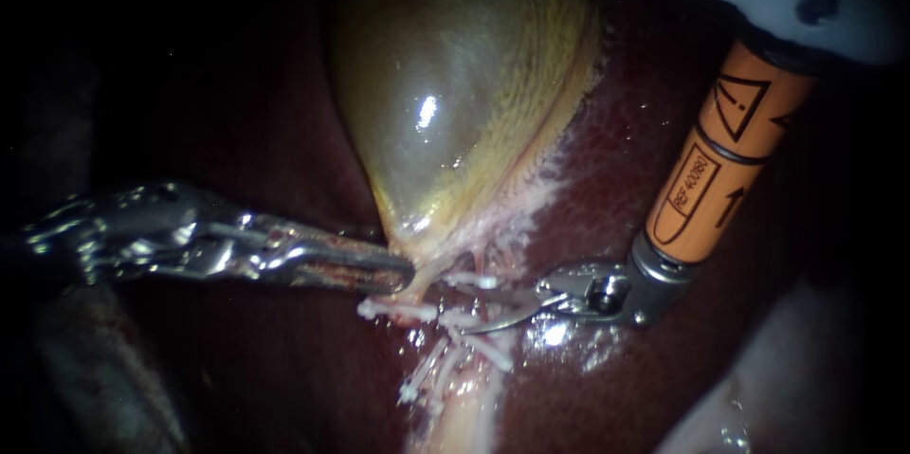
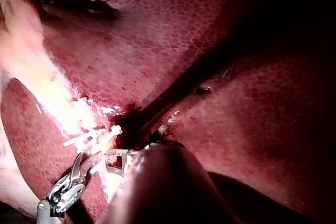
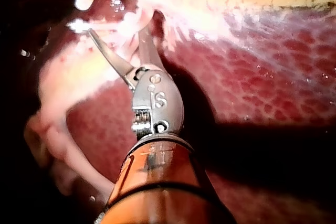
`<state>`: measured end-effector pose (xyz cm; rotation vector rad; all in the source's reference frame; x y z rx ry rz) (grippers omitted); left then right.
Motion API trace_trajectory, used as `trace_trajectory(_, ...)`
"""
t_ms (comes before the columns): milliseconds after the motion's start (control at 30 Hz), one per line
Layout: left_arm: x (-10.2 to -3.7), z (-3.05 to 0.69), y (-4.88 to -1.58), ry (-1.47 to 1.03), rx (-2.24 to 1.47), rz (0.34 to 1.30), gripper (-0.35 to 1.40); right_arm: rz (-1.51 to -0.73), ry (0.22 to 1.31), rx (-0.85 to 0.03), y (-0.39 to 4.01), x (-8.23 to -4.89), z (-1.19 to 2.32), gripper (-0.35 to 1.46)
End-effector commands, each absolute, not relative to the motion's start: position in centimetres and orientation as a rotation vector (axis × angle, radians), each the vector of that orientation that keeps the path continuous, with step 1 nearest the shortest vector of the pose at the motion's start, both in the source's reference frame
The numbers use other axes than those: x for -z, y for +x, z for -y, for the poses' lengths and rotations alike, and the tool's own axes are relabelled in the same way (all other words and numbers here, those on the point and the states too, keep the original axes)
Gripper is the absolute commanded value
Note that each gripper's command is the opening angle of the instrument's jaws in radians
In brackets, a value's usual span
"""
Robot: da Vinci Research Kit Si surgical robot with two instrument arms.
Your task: Go to the cutting position right tube
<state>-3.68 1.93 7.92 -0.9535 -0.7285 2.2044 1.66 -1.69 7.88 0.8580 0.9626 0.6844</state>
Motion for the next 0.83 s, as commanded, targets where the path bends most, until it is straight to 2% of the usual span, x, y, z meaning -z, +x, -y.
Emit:
trace_trajectory(33, -7.93, -1.93, -3.69, -0.951, -2.203, 0.729, -0.35, -0.963, 0.858, -0.683, 1.66, -7.89, 1.69, 1.06)
trace_trajectory(833, -7.95, -1.94, -3.68, -0.955, -2.221, 0.712, -0.35, -0.963, 0.859, -0.683, 1.66, -7.88, 1.69, 1.06)
